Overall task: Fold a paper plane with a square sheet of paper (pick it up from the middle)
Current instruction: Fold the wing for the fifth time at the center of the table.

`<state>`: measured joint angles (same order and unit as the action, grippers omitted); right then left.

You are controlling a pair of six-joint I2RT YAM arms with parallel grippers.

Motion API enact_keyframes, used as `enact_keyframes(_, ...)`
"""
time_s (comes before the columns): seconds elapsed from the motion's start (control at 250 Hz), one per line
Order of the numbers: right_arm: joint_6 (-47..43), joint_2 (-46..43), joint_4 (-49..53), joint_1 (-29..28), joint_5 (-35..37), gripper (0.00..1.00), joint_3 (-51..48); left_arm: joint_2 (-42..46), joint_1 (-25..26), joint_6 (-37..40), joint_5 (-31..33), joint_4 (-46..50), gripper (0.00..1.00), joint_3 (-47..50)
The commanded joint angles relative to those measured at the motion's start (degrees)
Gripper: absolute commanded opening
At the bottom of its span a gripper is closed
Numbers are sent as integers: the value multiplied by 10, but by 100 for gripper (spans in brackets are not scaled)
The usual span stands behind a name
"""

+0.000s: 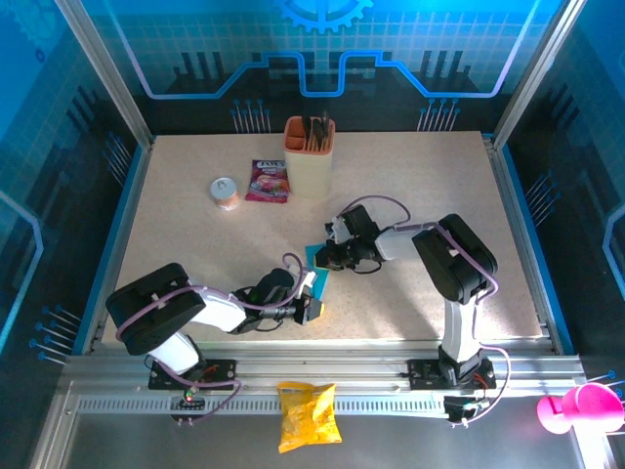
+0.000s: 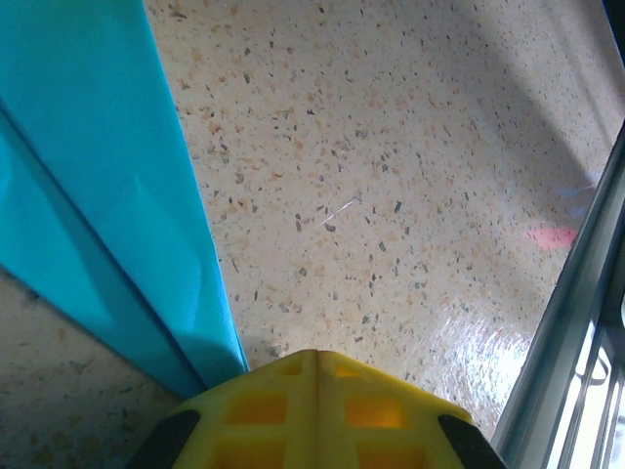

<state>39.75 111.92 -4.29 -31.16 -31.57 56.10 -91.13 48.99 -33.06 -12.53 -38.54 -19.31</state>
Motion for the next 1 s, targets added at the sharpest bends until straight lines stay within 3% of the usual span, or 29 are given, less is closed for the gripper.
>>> enact_keyframes(0.0,-24,28,51,40,74,0,22,-41,4,-1,-19,74,0,23)
enact_keyframes(0.34,-30,48,88,60,67,0,48,-35,4,-11,-28,56,0,24)
enact_keyframes(0.627,4,17,23,25,66,0,-49,80,2,33,6,194,0,-60)
enact_keyframes(0.999,75,-31,-61,-47,74,0,-161,12,-15,76,-3,209,0,-134)
